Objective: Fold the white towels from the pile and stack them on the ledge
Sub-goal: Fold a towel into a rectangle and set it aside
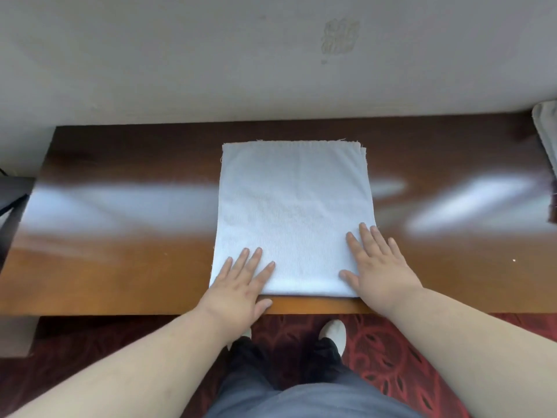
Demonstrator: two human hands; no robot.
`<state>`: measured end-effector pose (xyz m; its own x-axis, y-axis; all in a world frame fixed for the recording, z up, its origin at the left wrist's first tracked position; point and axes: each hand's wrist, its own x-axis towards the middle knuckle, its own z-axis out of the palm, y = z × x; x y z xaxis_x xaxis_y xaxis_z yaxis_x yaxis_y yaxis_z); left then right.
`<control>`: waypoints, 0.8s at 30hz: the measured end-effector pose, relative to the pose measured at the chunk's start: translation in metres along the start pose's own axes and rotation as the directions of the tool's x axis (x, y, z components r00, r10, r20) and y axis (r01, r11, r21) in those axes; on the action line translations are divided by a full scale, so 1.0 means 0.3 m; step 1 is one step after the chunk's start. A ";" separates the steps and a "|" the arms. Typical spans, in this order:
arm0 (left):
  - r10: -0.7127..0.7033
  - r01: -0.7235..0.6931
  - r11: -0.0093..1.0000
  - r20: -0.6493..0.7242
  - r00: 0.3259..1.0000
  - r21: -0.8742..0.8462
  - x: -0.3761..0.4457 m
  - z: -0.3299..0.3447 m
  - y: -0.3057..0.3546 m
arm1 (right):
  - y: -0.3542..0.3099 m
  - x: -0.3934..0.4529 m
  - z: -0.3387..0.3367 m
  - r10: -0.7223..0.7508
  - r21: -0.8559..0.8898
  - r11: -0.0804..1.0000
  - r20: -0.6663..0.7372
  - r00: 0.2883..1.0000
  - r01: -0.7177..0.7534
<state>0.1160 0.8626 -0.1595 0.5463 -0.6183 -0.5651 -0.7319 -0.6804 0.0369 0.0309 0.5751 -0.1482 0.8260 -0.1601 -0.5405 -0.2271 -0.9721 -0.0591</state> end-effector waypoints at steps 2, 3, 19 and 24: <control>-0.038 0.038 0.999 -0.012 0.999 -0.029 -0.013 -0.006 -0.004 | -0.008 -0.037 0.022 -0.082 -0.033 0.996 -0.016 0.997 0.081; -0.061 0.060 0.997 -0.014 0.998 -0.049 -0.025 -0.004 -0.003 | -0.008 -0.065 0.038 -0.127 -0.054 0.990 0.010 0.992 0.127; -0.110 0.099 0.992 -0.146 0.983 -0.082 -0.176 0.077 -0.072 | -0.025 -0.271 0.183 0.027 -0.025 0.999 -0.172 0.985 -0.032; -0.164 0.128 0.970 -0.167 0.972 -0.209 -0.147 0.066 -0.135 | -0.012 -0.250 0.157 0.074 0.035 0.997 -0.195 0.978 -0.069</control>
<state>0.1137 0.9252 -0.1523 0.7189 -0.5553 -0.4181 -0.5549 -0.8207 0.1357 -0.0546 0.5985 -0.1470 0.8916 -0.2621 -0.3694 -0.3012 -0.9522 -0.0512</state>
